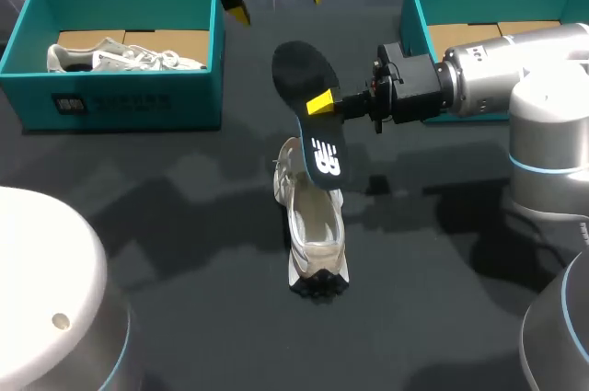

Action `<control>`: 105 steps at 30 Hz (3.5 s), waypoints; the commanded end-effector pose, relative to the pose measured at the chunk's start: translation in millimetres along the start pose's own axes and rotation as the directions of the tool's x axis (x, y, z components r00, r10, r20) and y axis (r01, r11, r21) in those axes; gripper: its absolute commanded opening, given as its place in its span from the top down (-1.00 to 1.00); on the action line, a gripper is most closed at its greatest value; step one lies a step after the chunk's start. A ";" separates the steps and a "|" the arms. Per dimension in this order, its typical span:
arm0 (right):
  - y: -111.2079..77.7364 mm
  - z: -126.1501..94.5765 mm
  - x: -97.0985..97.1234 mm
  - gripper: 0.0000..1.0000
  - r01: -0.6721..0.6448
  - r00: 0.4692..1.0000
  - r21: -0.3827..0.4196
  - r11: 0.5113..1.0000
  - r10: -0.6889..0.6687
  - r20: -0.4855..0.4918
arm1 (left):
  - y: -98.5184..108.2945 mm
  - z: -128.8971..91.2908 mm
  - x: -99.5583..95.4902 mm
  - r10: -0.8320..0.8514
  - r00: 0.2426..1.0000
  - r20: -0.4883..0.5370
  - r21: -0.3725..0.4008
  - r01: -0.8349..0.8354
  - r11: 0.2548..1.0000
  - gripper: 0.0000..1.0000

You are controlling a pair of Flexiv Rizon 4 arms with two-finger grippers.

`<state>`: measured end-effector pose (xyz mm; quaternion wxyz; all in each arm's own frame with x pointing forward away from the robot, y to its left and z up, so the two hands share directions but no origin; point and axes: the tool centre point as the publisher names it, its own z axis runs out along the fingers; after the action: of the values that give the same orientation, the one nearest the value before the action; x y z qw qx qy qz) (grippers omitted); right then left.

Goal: Take the shoe out of the shoebox, open the shoe tongue, remove and reinsert the insole, then place the shoe into the shoebox

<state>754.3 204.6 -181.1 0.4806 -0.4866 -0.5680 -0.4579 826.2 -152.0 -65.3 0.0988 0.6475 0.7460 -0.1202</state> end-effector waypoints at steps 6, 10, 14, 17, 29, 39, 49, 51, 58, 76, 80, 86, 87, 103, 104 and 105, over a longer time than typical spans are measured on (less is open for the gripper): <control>-0.2 1.6 -0.5 1.00 0.000 1.000 -0.001 1.000 0.000 0.001 | -2.7 8.0 38.6 -0.023 0.943 0.333 0.089 -0.007 0.996 -1.00; -0.2 1.6 -0.5 1.00 0.000 1.000 -0.001 1.000 0.000 0.001 | -2.7 8.0 38.6 -0.023 0.943 0.333 0.089 -0.007 0.996 -1.00; -0.2 1.6 -0.5 1.00 0.000 1.000 -0.001 1.000 0.000 0.001 | -2.7 8.0 38.6 -0.023 0.943 0.333 0.089 -0.007 0.996 -1.00; -0.2 1.6 -0.5 1.00 0.000 1.000 -0.001 1.000 0.000 0.001 | -2.7 8.0 38.6 -0.023 0.943 0.333 0.089 -0.007 0.996 -1.00; -0.2 1.6 -0.5 1.00 0.000 1.000 -0.001 1.000 0.000 0.001 | -11.0 16.0 67.7 -0.108 0.869 0.483 0.099 0.068 0.993 -1.00; -0.2 1.6 -0.5 1.00 0.000 1.000 -0.001 1.000 0.000 0.001 | -9.9 24.2 80.6 -0.098 0.840 0.533 0.117 0.041 0.992 -1.00; -0.2 1.6 -0.5 1.00 0.000 1.000 -0.001 1.000 0.000 0.001 | -3.8 85.8 79.5 -0.036 0.725 0.688 0.021 0.030 0.999 -1.00; -0.2 1.6 -0.5 1.00 0.000 1.000 -0.001 1.000 0.000 0.001 | -3.8 85.8 79.5 -0.036 0.725 0.688 0.021 0.030 0.999 -1.00; -0.2 1.6 -0.5 1.00 0.000 1.000 -0.001 1.000 0.000 0.001 | -3.8 85.8 79.5 -0.036 0.725 0.688 0.021 0.030 0.999 -1.00; -2.2 3.9 -4.8 1.00 -0.028 0.999 -0.026 0.999 0.027 -0.031 | -4.3 132.3 47.4 -0.010 0.575 0.818 0.009 0.004 1.000 -1.00; -5.4 5.3 -7.9 1.00 -0.042 0.997 -0.042 0.998 0.039 -0.062 | -2.6 135.8 39.9 -0.006 0.540 0.842 0.004 0.005 1.000 -1.00; -10.1 8.1 -12.3 1.00 -0.042 0.996 -0.068 0.997 0.037 -0.084 | -1.3 138.5 29.6 -0.013 0.504 0.864 0.007 0.013 1.000 -0.76; -10.5 9.0 -13.8 1.00 -0.045 0.995 -0.071 0.996 0.038 -0.088 | -2.5 138.9 27.4 -0.009 0.499 0.866 0.003 0.012 1.000 -0.66; -3.7 15.7 -19.4 1.00 -0.038 0.993 -0.123 0.992 0.024 -0.114 | -14.0 146.4 18.0 -0.013 0.453 0.892 0.016 -0.002 1.000 0.12; -3.1 15.9 -19.4 1.00 -0.038 0.993 -0.124 0.992 0.023 -0.115 | -14.7 146.8 17.5 -0.012 0.452 0.892 0.015 -0.003 1.000 0.15; -2.7 16.2 -19.5 1.00 -0.038 0.993 -0.125 0.991 0.023 -0.116 | -15.3 147.3 17.0 -0.011 0.452 0.892 0.014 -0.003 1.000 0.18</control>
<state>752.2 214.5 -201.8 0.4889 -0.4965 -0.5027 -0.5116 808.0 -180.8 -208.4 0.4682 0.4884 0.5846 -0.4478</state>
